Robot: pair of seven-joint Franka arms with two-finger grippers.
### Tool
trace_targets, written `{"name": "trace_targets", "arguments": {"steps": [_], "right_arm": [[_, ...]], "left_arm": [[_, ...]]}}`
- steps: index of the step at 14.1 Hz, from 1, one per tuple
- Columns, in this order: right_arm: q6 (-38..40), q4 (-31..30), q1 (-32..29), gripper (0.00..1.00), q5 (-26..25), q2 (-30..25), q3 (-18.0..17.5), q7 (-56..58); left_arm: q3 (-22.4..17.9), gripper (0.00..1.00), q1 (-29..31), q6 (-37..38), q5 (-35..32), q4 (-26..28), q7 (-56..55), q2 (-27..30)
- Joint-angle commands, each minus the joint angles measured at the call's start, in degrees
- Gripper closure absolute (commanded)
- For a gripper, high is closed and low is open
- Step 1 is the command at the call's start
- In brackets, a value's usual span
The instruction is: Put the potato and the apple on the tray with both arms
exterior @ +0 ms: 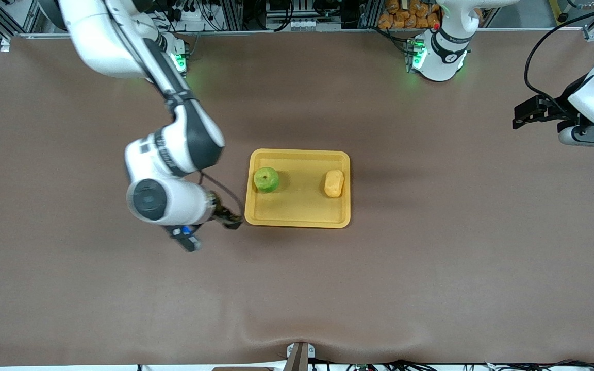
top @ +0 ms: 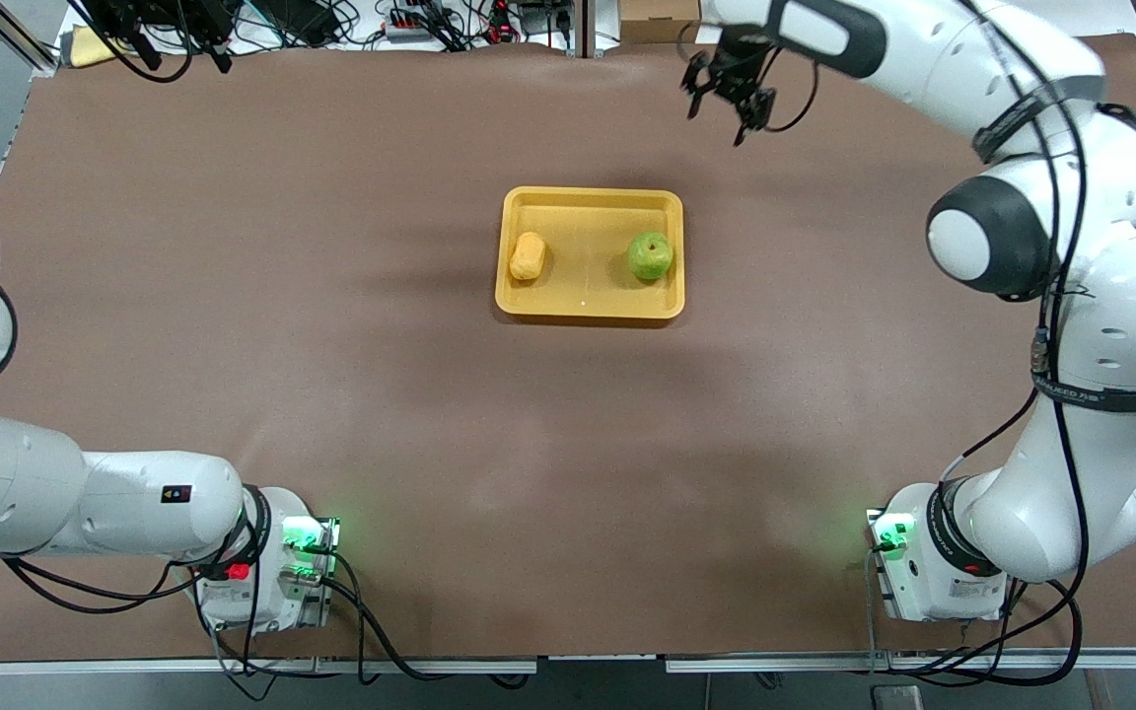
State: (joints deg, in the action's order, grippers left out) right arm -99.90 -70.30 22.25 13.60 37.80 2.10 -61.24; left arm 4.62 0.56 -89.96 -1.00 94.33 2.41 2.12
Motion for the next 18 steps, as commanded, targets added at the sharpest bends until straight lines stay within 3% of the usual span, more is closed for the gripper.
{"name": "trace_targets", "arguments": {"steps": [1,4,9,13,18], "right_arm": [[1.2,-0.8,-3.1,0.0,-0.8,-4.3,-1.1,0.4],[6.4,-1.1,-5.2,0.0,-1.1,-7.4,-0.9,14.4],[11.6,-1.1,-12.0,0.0,-1.2,-11.9,-0.9,26.6],[17.1,-1.1,-14.3,0.0,-7.8,-15.2,-0.9,33.3],[18.2,-1.2,-18.6,0.0,-8.7,-21.7,-0.9,49.3]], "left_arm": [[0.3,0.0,0.4,-1.7,-0.2,-1.0,1.2,0.0],[0.6,0.0,0.4,1.0,-1.2,-0.6,3.0,1.0],[0.7,0.0,0.1,0.8,-3.7,-1.0,4.5,0.8],[0.2,0.0,0.4,0.8,-2.8,-1.0,4.4,0.4],[0.0,0.0,0.4,1.2,-0.3,-1.0,3.7,0.5]]}}
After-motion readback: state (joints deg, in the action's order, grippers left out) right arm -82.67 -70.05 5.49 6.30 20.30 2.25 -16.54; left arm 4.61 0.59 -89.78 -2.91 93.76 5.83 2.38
